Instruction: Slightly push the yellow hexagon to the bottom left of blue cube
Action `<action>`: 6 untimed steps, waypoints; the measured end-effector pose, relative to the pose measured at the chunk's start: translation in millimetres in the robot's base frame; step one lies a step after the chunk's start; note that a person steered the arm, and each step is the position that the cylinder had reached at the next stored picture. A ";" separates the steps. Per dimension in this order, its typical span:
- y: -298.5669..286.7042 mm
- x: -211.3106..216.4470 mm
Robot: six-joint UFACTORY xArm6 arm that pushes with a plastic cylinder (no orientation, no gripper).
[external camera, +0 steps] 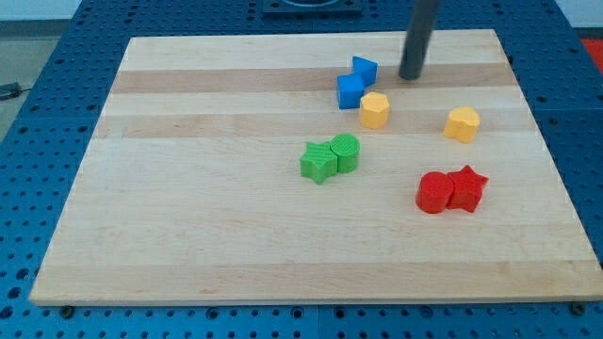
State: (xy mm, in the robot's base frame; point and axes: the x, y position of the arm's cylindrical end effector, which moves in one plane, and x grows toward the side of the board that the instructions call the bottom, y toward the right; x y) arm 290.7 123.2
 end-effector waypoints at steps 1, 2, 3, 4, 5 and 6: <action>-28.9 0.8; -45.7 0.8; -44.6 3.2; -6.0 23.9; 15.3 63.8; -2.8 83.0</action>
